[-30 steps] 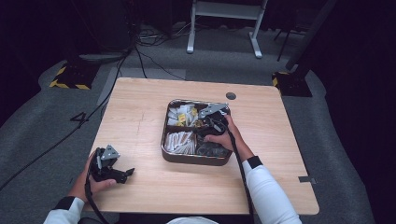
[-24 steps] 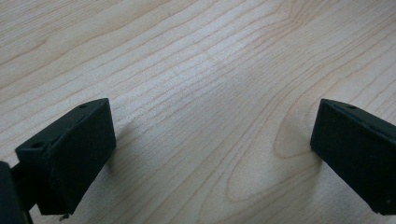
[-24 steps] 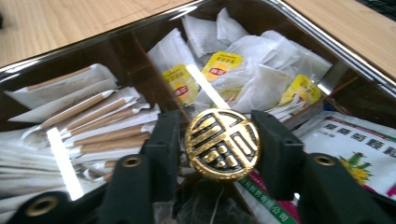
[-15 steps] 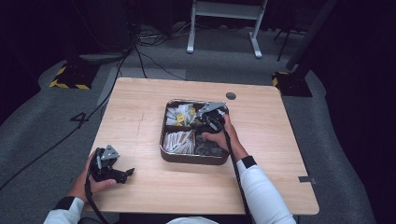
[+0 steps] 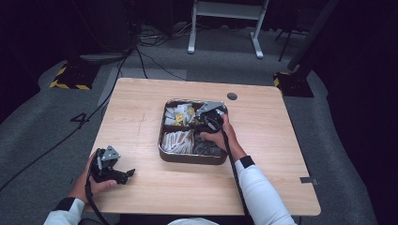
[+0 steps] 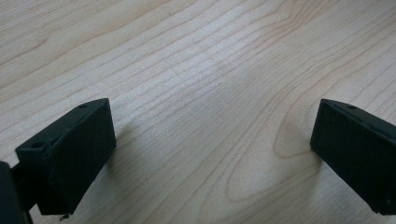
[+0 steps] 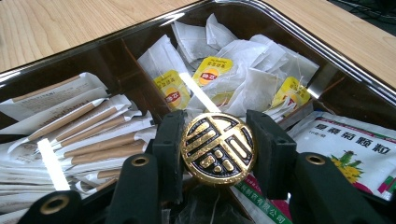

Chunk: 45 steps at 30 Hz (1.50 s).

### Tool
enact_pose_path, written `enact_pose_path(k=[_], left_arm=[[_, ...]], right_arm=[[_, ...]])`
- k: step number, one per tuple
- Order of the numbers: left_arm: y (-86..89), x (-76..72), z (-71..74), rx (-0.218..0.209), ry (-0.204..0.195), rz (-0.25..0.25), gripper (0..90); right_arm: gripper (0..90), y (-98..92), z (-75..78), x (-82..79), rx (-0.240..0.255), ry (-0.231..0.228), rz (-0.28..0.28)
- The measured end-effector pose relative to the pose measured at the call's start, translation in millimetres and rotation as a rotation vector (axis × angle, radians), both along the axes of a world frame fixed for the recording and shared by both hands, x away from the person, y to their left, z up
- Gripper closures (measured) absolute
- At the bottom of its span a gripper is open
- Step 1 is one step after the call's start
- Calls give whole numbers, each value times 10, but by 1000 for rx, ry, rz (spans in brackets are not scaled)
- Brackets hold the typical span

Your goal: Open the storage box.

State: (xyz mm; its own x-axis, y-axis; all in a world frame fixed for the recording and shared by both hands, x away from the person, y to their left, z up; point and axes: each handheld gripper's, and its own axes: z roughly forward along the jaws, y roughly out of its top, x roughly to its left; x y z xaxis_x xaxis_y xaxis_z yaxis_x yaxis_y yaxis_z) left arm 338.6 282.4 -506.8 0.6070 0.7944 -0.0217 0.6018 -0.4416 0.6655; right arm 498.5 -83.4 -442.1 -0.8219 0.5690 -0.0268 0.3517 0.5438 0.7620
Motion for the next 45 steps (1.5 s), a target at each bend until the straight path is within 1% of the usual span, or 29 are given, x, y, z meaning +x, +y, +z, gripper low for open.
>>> enact_pose_path(k=[4,6,10,14,15,17,19,21,23,34,41,45], left_arm=[[0,0,0,-1,0,-1,4],[0,0,0,0,0,-1,4],[0,0,0,0,0,-1,4],[0,0,0,0,0,-1,4],[0,0,0,0,0,-1,4],[0,0,0,0,0,-1,4],[1,0,0,0,0,-1,4],[1,0,0,0,0,-1,4],[0,0,0,0,0,-1,4],[0,0,0,-1,0,0,4],[0,0,0,0,0,0,3],[0,0,0,0,0,0,3]], right_arm=[[593,-5,14,-9,-13,-1,4],[593,-11,18,-9,-11,-1,5],[593,-8,47,-25,-16,-12,3],[593,-28,101,-41,2,-17,-1],[593,-44,136,-52,12,-22,-6],[593,-50,155,-59,16,-24,-9],[593,-55,194,-81,12,-39,-9],[593,-63,224,-93,15,-45,-9],[593,-88,262,-99,25,-50,-6],[593,-153,394,-143,44,-72,-11],[593,-159,445,-164,39,-87,-9],[594,-193,476,-168,39,-96,-14]])
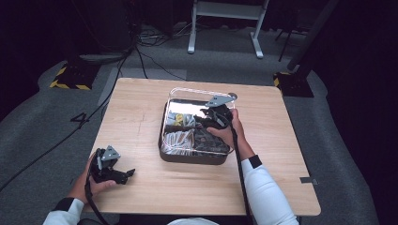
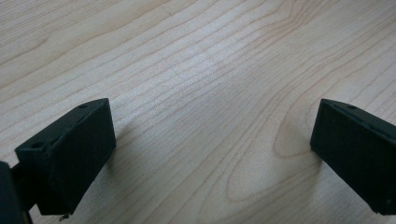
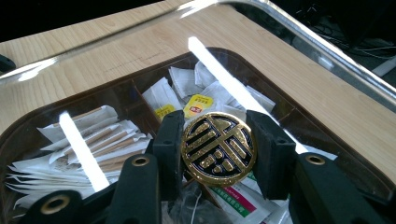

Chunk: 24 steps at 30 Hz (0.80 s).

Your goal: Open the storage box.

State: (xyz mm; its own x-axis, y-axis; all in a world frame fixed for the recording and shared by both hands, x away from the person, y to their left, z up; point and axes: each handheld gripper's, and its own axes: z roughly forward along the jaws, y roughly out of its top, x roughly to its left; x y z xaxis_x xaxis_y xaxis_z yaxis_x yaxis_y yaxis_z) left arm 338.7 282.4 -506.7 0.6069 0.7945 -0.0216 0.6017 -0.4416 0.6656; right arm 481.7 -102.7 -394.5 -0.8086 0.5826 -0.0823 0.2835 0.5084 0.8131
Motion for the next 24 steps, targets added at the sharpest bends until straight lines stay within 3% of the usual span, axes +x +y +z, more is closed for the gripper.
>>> enact_pose_path(k=[6,24], left_arm=[[0,0,0,0,0,-1,3],[1,2,0,-1,1,-1,3]], right_arm=[[593,-75,24,-5,-7,-5,-3],[593,-568,133,-35,1,-13,-58]])
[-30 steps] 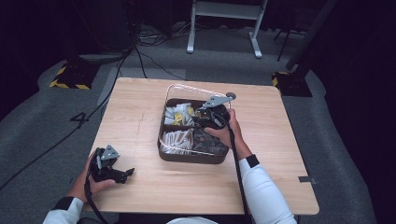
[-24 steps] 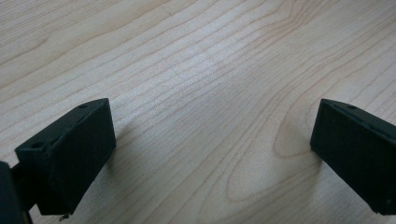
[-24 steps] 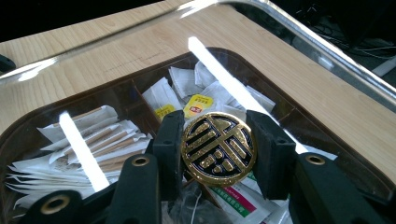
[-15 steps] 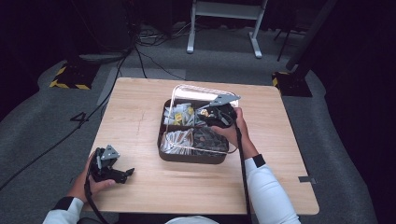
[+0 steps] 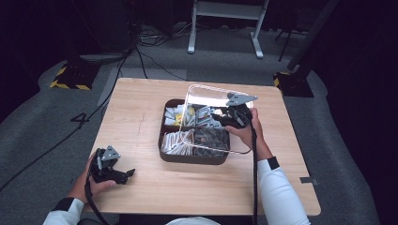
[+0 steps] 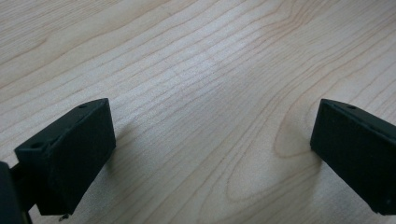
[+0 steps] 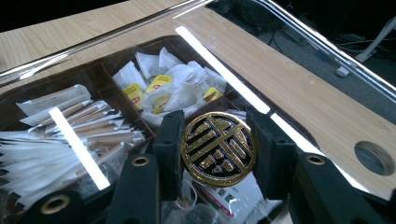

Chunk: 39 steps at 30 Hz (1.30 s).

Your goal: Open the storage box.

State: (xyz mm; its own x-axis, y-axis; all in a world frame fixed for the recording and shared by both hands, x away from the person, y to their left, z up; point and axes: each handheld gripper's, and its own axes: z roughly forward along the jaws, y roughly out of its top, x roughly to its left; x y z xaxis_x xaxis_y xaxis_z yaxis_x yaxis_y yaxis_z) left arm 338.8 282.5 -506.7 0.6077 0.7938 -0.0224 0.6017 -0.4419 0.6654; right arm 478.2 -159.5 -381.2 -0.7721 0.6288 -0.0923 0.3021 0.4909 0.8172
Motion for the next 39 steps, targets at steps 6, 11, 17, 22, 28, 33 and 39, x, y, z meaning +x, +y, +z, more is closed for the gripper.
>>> enact_pose_path(k=[6,11,17,22,28,33,39], left_arm=[[0,0,0,0,0,0,3],[0,0,0,-1,0,0,3],[0,0,0,0,0,0,3],[0,0,0,1,0,0,3],[0,0,0,0,0,0,3],[0,0,0,0,1,-1,3],[0,0,0,-1,0,0,3]], right_arm=[[594,-161,36,-18,3,-3,-13],[593,-287,42,-39,-7,-4,-28],[593,-444,36,-53,-16,3,-43],[594,-576,49,-66,-13,6,-54],[593,-736,70,-88,-11,5,-69],[593,-898,77,-117,-20,6,-92],[593,-1068,36,-136,-30,15,-118]])
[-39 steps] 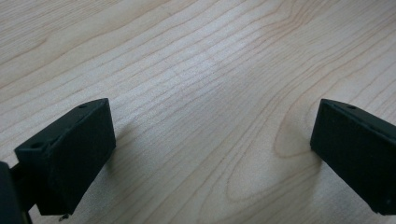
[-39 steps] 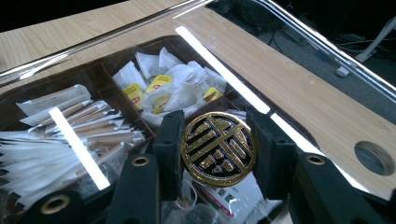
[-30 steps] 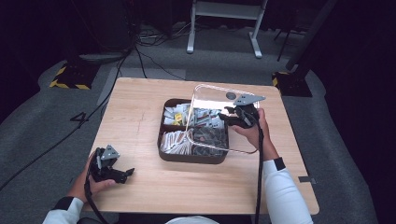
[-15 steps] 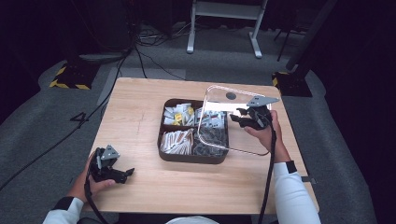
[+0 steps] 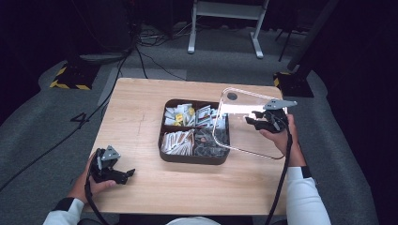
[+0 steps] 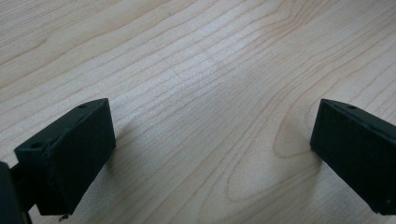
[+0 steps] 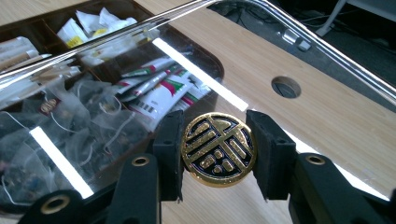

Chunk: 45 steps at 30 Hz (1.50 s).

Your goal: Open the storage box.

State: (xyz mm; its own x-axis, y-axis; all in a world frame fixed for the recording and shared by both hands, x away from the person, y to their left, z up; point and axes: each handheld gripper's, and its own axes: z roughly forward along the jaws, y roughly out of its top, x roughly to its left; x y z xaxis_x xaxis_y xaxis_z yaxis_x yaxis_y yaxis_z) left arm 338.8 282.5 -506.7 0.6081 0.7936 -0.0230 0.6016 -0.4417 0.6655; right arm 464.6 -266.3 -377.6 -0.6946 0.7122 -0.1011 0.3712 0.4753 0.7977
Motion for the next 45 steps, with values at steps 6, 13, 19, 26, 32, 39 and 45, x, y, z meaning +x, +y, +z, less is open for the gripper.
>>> enact_pose_path(k=[6,13,19,26,32,39,45], left_arm=[[0,1,0,0,1,0,2],[0,3,1,1,2,1,2],[0,3,1,0,2,1,2],[0,3,1,1,2,1,2],[0,3,1,1,2,1,2],[-1,3,0,0,2,1,2],[0,3,1,0,3,1,2]], right_arm=[[593,-143,-37,-20,-7,8,-20],[593,-278,-59,-38,-9,15,-41],[593,-360,-59,-59,-5,19,-47],[593,-448,-98,-71,-9,27,-59],[593,-531,-139,-72,-14,34,-70],[593,-639,-209,-56,-10,49,-77],[593,-701,-294,-18,-12,65,-79]])
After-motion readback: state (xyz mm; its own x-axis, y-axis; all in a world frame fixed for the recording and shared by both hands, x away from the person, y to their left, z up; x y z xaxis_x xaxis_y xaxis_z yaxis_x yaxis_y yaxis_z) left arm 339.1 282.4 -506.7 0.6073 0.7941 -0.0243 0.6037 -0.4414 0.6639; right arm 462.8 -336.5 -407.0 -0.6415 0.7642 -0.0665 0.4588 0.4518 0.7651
